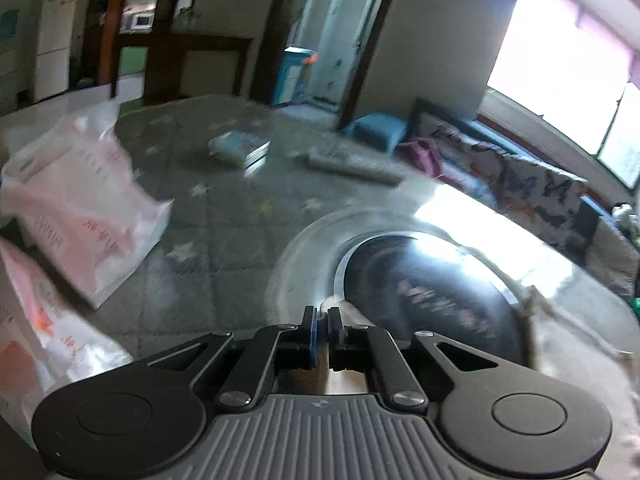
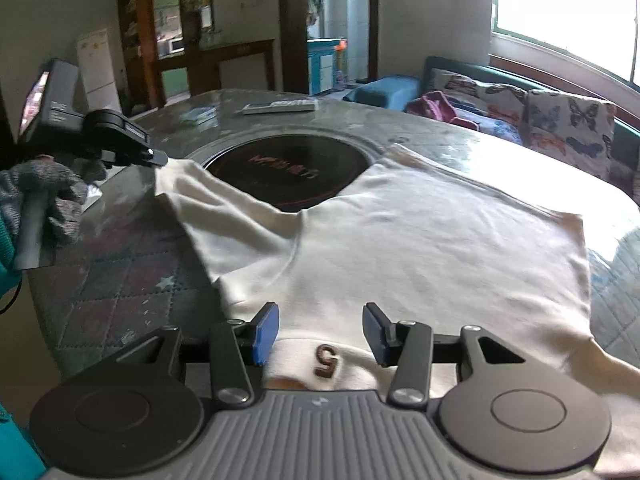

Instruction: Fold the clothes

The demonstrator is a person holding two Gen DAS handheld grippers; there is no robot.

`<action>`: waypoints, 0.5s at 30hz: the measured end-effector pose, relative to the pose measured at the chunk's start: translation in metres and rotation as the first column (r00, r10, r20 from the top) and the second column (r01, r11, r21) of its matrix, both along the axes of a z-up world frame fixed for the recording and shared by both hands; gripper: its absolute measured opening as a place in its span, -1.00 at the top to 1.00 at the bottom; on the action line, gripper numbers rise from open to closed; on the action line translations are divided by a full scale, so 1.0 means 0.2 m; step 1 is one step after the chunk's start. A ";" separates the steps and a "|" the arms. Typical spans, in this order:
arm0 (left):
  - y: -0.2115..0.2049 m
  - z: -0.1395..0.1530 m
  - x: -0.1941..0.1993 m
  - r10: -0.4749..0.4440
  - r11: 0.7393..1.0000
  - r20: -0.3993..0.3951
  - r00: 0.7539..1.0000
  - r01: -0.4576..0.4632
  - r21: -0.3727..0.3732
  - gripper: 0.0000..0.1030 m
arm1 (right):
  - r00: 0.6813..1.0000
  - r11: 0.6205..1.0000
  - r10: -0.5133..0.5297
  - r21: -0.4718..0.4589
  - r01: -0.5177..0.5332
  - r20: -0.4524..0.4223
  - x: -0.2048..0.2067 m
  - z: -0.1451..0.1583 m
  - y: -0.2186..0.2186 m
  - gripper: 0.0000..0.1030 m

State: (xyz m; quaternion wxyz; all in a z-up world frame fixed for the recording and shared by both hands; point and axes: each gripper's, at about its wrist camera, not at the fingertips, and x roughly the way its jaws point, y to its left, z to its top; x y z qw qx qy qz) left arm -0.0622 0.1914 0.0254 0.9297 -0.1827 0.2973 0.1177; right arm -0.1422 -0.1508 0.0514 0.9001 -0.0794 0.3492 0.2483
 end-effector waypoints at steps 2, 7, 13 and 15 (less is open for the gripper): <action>-0.05 0.06 -0.01 -0.044 0.999 0.037 0.998 0.045 -0.014 0.90 | 1.000 1.000 -0.020 0.008 0.020 0.007 0.00 0.00 -0.02 0.09; -0.21 0.22 -0.03 -0.172 0.982 0.126 0.977 0.180 -0.060 0.90 | 0.998 0.997 -0.067 0.032 0.066 0.022 0.01 0.02 -0.08 0.09; -0.52 0.36 -0.05 -0.393 0.906 0.204 0.897 0.415 -0.083 0.90 | 0.988 0.987 -0.147 0.066 0.144 0.039 0.01 0.05 -0.19 0.07; -0.64 0.37 -0.04 -0.461 0.869 0.216 0.861 0.487 -0.089 0.90 | 0.984 0.983 -0.174 0.072 0.171 0.044 0.00 0.05 -0.23 0.04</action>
